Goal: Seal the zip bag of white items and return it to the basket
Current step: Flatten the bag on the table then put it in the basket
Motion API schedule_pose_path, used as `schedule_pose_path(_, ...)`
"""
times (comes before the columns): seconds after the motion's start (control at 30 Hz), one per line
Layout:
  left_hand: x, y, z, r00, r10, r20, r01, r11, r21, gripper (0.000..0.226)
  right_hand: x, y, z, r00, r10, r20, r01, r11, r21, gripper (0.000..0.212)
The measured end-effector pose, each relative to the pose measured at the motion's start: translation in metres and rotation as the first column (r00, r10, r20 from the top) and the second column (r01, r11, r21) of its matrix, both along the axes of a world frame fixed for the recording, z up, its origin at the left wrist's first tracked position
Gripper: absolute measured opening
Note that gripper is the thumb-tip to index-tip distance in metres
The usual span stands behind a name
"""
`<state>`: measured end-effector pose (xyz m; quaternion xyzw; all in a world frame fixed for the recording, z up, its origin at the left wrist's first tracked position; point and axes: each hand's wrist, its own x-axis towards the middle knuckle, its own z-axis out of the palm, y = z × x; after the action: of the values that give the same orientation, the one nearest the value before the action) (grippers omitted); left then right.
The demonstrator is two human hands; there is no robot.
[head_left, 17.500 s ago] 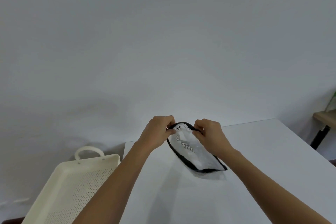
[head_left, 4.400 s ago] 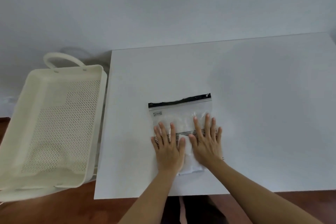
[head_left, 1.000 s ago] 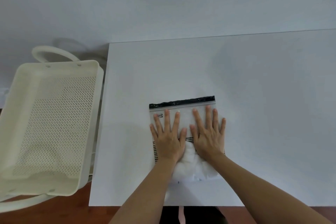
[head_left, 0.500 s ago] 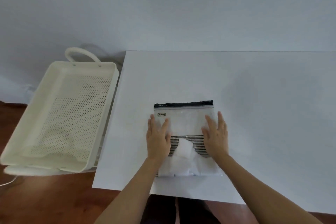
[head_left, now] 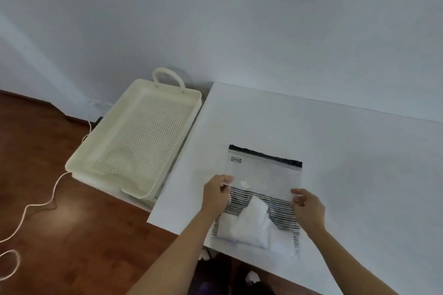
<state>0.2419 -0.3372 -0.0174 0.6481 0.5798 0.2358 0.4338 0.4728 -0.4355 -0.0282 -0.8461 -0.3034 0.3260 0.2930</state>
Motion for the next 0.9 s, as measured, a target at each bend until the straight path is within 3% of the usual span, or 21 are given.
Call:
schedule_pose_path(0.23, -0.071, 0.053, 0.053, 0.984, -0.176, -0.005, 0.176, 0.984, 0.032, 0.059, -0.034, 0.068, 0.045, 0.987, 0.144, -0.069, -0.128, 0.971, 0.204, 0.039)
schedule_pose_path(0.47, -0.184, 0.146, 0.099, 0.961, -0.229, -0.154, 0.238, 0.97, 0.042, 0.076, -0.119, 0.174, 0.085, 0.955, 0.281, -0.096, -0.236, 0.914, 0.329, 0.042)
schedule_pose_path(0.67, -0.272, 0.231, 0.082, 0.922, -0.224, -0.316, 0.238, 0.971, 0.004, 0.077, -0.214, 0.243, 0.08, 0.943, 0.309, -0.123, -0.269, 0.926, 0.265, 0.044)
schedule_pose_path(0.9, -0.316, 0.298, 0.027, 0.885, -0.288, -0.365, 0.257, 0.957, -0.132, 0.077, -0.292, 0.283, 0.045, 0.939, 0.345, -0.005, -0.345, 0.939, -0.009, 0.044)
